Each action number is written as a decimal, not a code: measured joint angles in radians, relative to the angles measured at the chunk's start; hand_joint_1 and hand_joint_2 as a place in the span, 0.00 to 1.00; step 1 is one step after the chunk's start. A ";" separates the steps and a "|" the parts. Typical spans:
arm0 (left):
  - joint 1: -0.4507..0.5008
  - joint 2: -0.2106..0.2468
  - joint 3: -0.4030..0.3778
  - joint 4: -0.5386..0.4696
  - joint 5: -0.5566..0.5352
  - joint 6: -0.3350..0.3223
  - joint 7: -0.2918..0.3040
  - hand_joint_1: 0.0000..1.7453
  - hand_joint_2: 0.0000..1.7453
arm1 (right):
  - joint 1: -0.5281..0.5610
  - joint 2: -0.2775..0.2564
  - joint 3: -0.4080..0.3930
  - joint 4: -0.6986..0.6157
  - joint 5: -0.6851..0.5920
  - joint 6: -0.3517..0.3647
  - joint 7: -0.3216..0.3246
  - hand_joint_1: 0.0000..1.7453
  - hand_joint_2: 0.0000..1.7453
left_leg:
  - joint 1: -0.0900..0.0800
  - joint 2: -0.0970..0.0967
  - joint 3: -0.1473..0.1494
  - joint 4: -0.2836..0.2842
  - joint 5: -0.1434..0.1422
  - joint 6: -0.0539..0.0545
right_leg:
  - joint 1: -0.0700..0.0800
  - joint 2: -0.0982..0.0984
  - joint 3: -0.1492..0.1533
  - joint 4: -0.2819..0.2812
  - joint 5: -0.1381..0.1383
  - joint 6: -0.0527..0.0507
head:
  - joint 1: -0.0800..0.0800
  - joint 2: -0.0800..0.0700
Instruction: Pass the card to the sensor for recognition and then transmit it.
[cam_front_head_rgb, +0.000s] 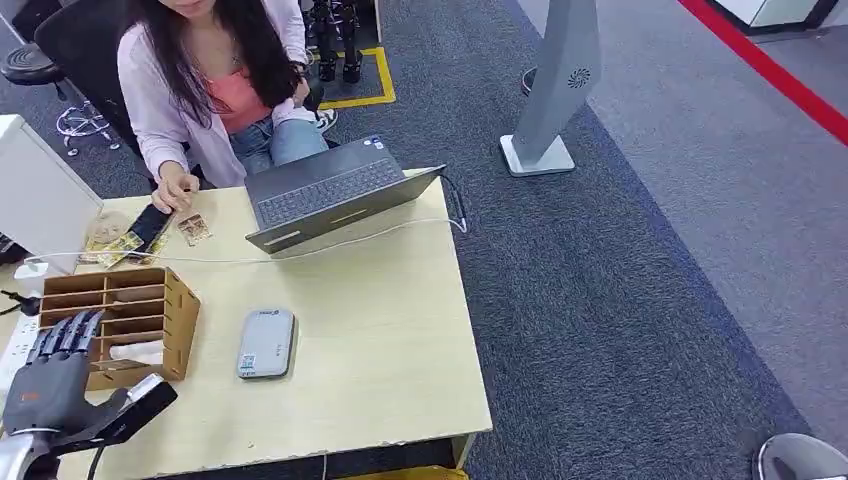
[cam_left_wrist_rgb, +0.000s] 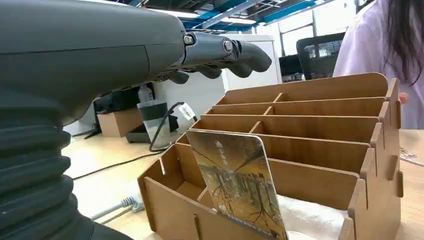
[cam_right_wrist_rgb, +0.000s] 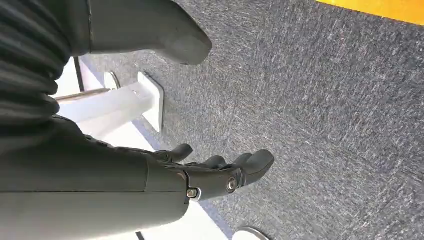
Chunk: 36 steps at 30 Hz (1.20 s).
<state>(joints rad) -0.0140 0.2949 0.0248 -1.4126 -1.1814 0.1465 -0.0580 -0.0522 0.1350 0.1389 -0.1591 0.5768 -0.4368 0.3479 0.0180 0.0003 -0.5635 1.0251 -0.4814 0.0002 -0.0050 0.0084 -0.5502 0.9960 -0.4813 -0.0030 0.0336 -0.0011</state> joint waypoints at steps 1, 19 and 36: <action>0.000 0.000 0.000 0.000 0.000 0.000 0.000 1.00 1.00 | 0.000 0.000 0.000 0.000 0.000 0.000 0.000 0.00 1.00 | 0.000 0.000 0.000 0.000 0.000 0.000 | 0.000 0.000 0.000 0.000 0.000 0.000 | 0.000 0.000; 0.001 -0.002 0.000 -0.008 0.022 -0.003 -0.017 1.00 1.00 | 0.000 0.000 0.000 0.000 0.008 0.000 -0.001 0.00 1.00 | 0.000 0.000 0.000 0.000 0.000 0.000 | 0.000 0.000 0.000 0.000 0.000 0.000 | 0.000 0.000; -0.069 0.027 -0.002 -0.194 0.121 0.029 -0.086 1.00 1.00 | 0.000 0.000 -0.014 0.000 0.010 -0.011 -0.021 0.00 0.00 | 0.000 -0.001 0.000 0.000 0.001 0.000 | 0.000 -0.001 -0.001 0.000 0.001 0.001 | 0.000 0.000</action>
<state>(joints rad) -0.0834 0.3223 0.0229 -1.6067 -1.0605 0.1759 -0.1438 -0.0522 0.1350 0.1244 -0.1591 0.5867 -0.4475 0.3273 0.0182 -0.0010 -0.5640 1.0254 -0.4799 -0.0003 -0.0049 0.0077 -0.5509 0.9960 -0.4804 -0.0023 0.0335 -0.0011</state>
